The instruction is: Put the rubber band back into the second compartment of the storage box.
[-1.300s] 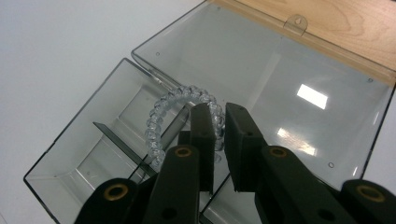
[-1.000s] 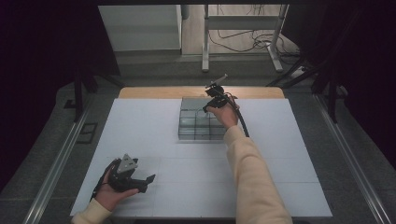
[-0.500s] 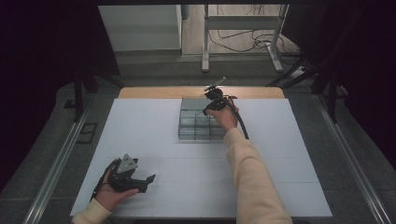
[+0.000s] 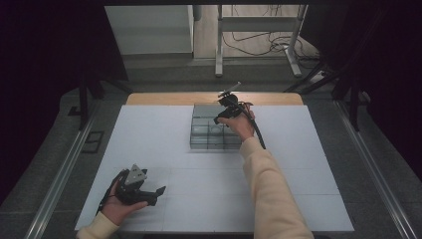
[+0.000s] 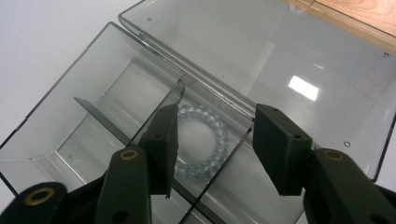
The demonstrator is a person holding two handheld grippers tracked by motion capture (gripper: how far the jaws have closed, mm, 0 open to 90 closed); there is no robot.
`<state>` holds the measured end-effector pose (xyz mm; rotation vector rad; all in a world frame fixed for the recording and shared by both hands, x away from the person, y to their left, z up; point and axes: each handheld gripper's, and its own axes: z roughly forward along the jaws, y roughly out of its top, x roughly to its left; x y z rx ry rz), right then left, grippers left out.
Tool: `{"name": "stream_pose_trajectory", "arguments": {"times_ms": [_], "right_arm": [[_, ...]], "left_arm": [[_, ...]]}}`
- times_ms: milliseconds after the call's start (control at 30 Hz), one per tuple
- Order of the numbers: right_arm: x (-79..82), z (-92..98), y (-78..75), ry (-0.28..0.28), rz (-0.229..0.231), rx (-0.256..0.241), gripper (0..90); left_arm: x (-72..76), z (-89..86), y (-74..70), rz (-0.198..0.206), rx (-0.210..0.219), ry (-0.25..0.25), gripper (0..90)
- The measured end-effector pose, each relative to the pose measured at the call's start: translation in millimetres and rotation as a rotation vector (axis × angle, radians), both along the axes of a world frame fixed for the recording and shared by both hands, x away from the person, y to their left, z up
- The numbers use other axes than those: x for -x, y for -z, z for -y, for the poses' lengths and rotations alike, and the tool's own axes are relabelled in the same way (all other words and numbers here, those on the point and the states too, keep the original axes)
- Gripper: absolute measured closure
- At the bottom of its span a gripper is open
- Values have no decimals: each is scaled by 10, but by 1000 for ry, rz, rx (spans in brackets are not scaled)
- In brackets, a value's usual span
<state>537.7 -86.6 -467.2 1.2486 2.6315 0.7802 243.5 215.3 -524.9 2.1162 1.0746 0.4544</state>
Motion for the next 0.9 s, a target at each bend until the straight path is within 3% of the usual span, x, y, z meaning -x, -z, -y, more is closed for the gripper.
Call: {"name": "stream_pose_trajectory", "arguments": {"times_ms": [333, 700, 900], "right_arm": [[31, -9, -43, -9, -5, -2, 479], [177, -8, -475, -31, 77, -17, 482], [239, 5, -572, -41, 94, -13, 481]], "left_arm": [[0, 0, 0, 0, 0, 0, 94], [3, -4, -4, 1, 1, -3, 94], [2, -4, -3, 1, 1, -2, 94]]}}
